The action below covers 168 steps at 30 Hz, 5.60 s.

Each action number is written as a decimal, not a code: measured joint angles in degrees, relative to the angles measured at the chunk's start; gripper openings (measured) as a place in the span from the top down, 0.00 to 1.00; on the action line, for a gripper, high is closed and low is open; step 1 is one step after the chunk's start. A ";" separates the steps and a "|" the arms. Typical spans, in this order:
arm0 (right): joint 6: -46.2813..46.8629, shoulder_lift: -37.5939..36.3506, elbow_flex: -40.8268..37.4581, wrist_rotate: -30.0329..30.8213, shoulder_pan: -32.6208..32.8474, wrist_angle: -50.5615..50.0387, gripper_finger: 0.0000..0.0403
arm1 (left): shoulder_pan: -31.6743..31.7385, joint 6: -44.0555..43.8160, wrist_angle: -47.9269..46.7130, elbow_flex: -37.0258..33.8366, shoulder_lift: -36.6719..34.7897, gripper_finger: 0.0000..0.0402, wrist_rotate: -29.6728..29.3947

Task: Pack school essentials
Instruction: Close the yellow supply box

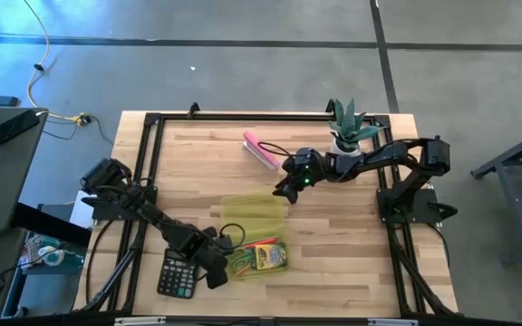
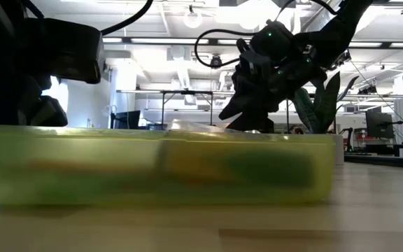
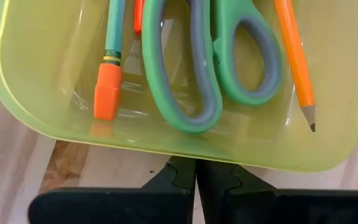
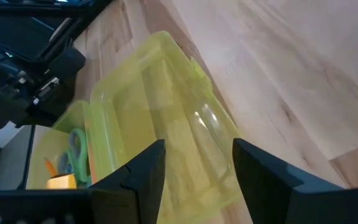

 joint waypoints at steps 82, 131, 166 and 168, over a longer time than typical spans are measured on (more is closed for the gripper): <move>-7.61 0.17 0.00 17.94 5.44 -20.26 0.99 | 10.35 13.97 -5.11 -0.07 -1.66 1.00 2.22; -13.86 -6.84 0.02 35.66 15.07 -24.28 1.00 | 40.24 36.78 -32.12 4.74 -10.82 1.00 14.96; -20.65 -6.84 7.67 46.43 20.05 -28.52 1.00 | 60.95 43.40 -15.35 4.72 1.17 1.00 53.67; -20.63 -6.84 7.67 46.91 20.17 -28.56 1.00 | 60.81 44.13 -15.36 4.72 2.50 1.00 55.97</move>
